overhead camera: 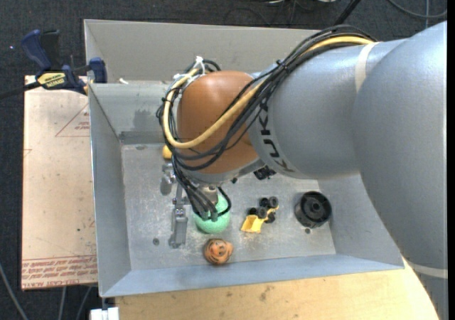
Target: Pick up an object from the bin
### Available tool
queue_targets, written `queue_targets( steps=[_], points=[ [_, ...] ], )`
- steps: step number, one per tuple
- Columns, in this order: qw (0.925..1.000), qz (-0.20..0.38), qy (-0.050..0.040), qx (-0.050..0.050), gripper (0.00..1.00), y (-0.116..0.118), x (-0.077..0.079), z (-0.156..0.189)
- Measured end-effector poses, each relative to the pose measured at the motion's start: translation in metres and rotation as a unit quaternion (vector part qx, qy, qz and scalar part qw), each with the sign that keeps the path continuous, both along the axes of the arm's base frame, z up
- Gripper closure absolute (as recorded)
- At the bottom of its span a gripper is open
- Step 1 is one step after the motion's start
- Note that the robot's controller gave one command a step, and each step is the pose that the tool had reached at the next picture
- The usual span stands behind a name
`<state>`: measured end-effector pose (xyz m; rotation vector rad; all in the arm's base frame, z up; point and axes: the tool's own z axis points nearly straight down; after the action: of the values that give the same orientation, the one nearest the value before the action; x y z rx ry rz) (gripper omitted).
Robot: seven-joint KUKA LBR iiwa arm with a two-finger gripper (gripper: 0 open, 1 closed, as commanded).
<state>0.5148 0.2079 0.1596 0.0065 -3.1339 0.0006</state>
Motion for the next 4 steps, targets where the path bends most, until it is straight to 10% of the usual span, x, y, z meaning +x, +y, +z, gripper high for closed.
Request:
queue_targets(
  steps=[4],
  points=[
    [0.9993,-0.037,-0.0040,0.001,0.00,-0.090,-0.004,-0.034]
  ],
)
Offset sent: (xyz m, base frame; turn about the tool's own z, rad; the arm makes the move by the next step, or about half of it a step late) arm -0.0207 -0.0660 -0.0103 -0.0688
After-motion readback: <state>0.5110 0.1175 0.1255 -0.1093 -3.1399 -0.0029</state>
